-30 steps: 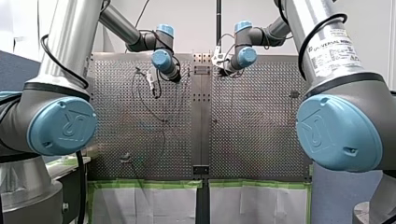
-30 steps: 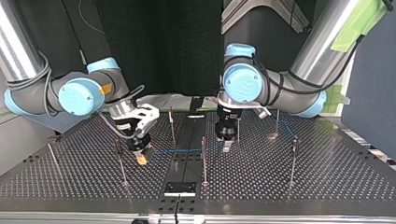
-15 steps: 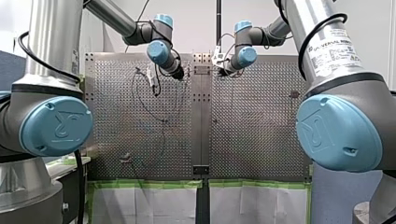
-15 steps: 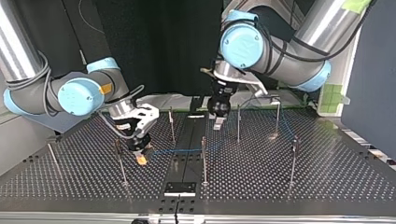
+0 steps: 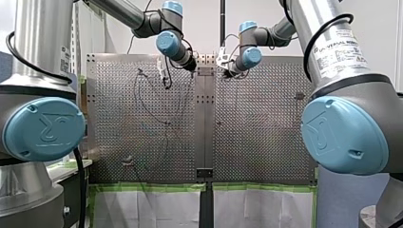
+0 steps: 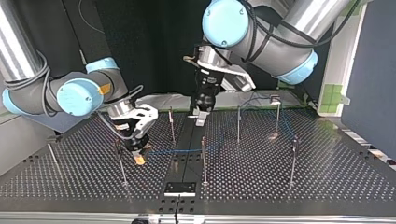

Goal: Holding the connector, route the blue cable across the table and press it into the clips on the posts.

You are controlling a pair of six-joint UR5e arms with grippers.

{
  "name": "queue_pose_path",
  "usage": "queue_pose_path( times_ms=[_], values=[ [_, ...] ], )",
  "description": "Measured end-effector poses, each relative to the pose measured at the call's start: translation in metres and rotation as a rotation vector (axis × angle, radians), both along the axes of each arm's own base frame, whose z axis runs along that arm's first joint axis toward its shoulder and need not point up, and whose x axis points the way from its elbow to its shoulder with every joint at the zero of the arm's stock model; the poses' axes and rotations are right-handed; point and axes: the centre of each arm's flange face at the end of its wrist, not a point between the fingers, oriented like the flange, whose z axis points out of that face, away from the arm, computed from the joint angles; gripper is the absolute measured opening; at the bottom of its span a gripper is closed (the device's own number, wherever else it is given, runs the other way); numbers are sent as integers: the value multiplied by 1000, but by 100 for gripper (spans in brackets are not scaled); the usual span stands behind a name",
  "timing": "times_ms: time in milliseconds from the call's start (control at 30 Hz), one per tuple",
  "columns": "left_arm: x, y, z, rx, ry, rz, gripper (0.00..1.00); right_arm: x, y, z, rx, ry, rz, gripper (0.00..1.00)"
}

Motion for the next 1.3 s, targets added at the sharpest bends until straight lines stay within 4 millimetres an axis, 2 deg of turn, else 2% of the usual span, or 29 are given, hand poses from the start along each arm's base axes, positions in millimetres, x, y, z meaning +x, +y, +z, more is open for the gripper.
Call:
queue_pose_path(
  times_ms=[733, 1000, 1300],
  values=[
    [-3, -96, -12, 53, 7, 15, 100, -1, -1, 0, 0, 0, -3, 0],
    [22, -103, -18, 71, 8, 88, 100, -1, -1, 0, 2, 0, -3, 0],
    [42, -105, 14, 20, -56, 99, 100, -2, -1, -1, 2, 0, -4, 0]
  ],
)
